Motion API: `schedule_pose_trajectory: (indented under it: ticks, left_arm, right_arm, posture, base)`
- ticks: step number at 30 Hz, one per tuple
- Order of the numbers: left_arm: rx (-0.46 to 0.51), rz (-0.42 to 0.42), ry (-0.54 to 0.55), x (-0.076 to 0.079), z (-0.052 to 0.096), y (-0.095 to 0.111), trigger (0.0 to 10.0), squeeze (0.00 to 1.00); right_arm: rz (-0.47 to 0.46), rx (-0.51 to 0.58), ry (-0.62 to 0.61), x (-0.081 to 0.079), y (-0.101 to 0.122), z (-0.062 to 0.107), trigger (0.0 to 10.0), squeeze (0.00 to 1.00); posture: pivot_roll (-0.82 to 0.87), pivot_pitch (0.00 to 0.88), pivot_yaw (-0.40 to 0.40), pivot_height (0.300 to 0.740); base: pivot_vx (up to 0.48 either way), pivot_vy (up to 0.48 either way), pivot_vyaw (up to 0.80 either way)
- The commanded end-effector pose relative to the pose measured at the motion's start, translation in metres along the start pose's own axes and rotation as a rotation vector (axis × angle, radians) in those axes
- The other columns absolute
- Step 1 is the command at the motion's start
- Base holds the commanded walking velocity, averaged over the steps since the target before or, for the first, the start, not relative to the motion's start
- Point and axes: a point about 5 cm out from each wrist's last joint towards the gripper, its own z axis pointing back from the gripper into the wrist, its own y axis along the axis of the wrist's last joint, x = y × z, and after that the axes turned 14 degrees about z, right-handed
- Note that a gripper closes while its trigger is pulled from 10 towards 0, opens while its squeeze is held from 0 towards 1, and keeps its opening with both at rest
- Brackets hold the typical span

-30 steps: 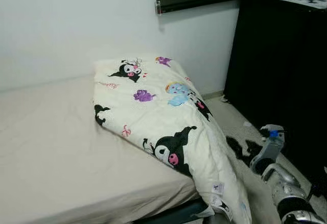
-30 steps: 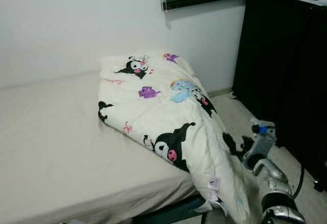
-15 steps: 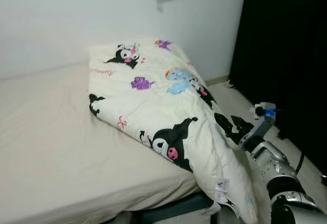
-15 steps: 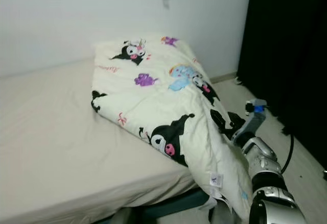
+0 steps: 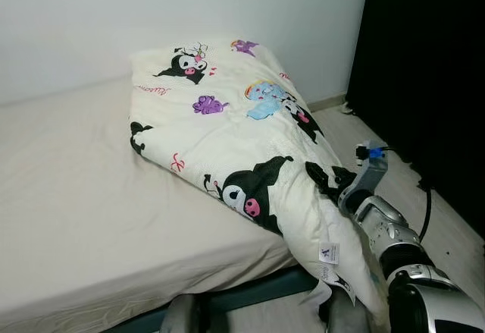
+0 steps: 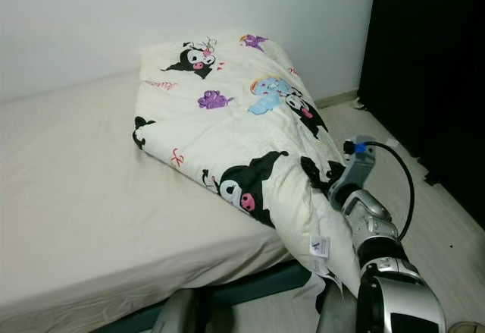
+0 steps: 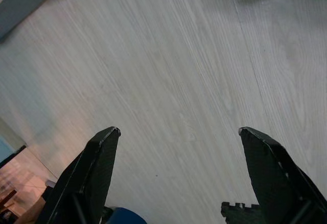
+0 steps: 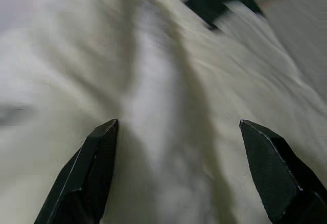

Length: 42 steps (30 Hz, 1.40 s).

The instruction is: Clean up the room

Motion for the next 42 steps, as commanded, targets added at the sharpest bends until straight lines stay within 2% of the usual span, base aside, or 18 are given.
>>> schedule_pose_trajectory:
  ticks: [1, 9, 10, 11, 13, 16, 17, 20, 23, 24, 30, 31, 32, 38, 42]
  left_arm:
    - [-0.016, -0.005, 0.024, -0.014, 0.002, -0.006, 10.0, 0.0]
    - [-0.014, -0.011, 0.02, -0.019, 0.002, -0.005, 10.0, 0.0]
    - [-0.006, -0.008, 0.021, -0.019, 0.002, -0.002, 10.0, 0.0]
    - [-0.006, -0.008, 0.021, -0.019, 0.002, -0.002, 10.0, 0.0]
    - [0.001, -0.004, 0.02, -0.017, 0.002, 0.001, 10.0, 0.0]
    - [0.003, -0.004, 0.018, -0.016, 0.002, 0.002, 10.0, 0.0]
    - [0.003, -0.005, 0.009, -0.012, 0.001, 0.002, 10.0, 0.0]
    - [0.004, -0.006, 0.005, -0.01, 0.001, 0.002, 10.0, 0.0]
    - [0.007, -0.008, -0.002, -0.007, 0.001, 0.004, 10.0, 0.0]
    - [0.009, -0.009, -0.007, -0.006, 0.001, 0.005, 10.0, 0.0]
    - [0.011, -0.011, -0.009, -0.006, 0.001, 0.007, 10.0, 0.0]
    - [0.014, -0.011, -0.01, -0.007, 0.001, 0.009, 10.0, 0.0]
    - [0.019, -0.012, -0.012, -0.007, 0.001, 0.012, 10.0, 0.0]
    - [0.022, -0.013, -0.014, -0.008, 0.001, 0.013, 10.0, 0.0]
    - [0.025, -0.017, -0.018, -0.007, 0.001, 0.014, 10.0, 0.0]
  right_arm:
    - [-0.036, -0.058, -0.018, -0.002, -0.013, 0.001, 10.0, 0.0]
    - [-0.105, -0.049, 0.071, -0.009, -0.017, 0.002, 10.0, 0.0]
    - [-0.135, 0.037, 0.173, -0.018, -0.007, -0.001, 10.0, 0.0]
    - [-0.135, 0.037, 0.173, -0.018, -0.007, -0.001, 10.0, 0.0]
    - [-0.219, 0.151, 0.225, -0.019, 0.009, -0.003, 10.0, 0.0]
    - [-0.269, 0.192, 0.233, -0.018, 0.015, -0.003, 10.0, 0.0]
    - [-0.34, 0.239, 0.239, -0.017, 0.023, -0.004, 10.0, 0.0]
    - [-0.353, 0.246, 0.232, -0.017, 0.025, -0.004, 10.0, 0.0]
    - [-0.403, 0.264, 0.232, -0.016, 0.029, -0.005, 10.0, 0.0]
    - [-0.446, 0.294, 0.263, -0.016, 0.034, -0.005, 10.0, 0.0]
    - [-0.42, 0.27, 0.292, -0.02, 0.033, -0.006, 10.0, 0.0]
    - [-0.384, 0.226, 0.294, -0.024, 0.03, -0.008, 10.0, 0.0]
    - [-0.307, 0.109, 0.253, -0.029, 0.02, -0.011, 10.0, 0.0]
    - [-0.291, 0.074, 0.213, -0.028, 0.017, -0.013, 10.0, 0.0]
    - [-0.29, 0.054, 0.105, -0.02, 0.019, -0.014, 10.0, 0.0]
  posture:
    - [0.1, 0.183, 0.153, 0.532]
    - [0.1, 0.182, 0.153, 0.532]
    - [0.11, 0.182, 0.149, 0.532]
    - [0.11, 0.182, 0.149, 0.532]
    - [0.11, 0.182, 0.147, 0.532]
    - [0.11, 0.182, 0.147, 0.532]
    - [0.1, 0.183, 0.144, 0.532]
    - [0.1, 0.184, 0.143, 0.532]
    - [0.1, 0.185, 0.142, 0.532]
    - [0.1, 0.183, 0.14, 0.532]
    - [0.1, 0.183, 0.141, 0.532]
    - [0.1, 0.183, 0.139, 0.532]
    - [0.1, 0.184, 0.139, 0.532]
    - [0.1, 0.183, 0.137, 0.532]
    - [0.11, 0.185, 0.138, 0.532]
  base:
    - [0.0, 0.0, 0.0]
    - [0.0, 0.0, 0.0]
    - [0.0, 0.0, 0.0]
    - [0.0, 0.0, 0.0]
    - [0.0, 0.0, 0.0]
    - [0.0, 0.0, 0.0]
    - [0.0, 0.0, 0.0]
    - [0.0, 0.0, 0.0]
    - [0.0, 0.0, 0.0]
    - [0.0, 0.0, 0.0]
    - [0.0, 0.0, 0.0]
    - [0.0, 0.0, 0.0]
    - [0.0, 0.0, 0.0]
    - [0.0, 0.0, 0.0]
    - [0.0, 0.0, 0.0]
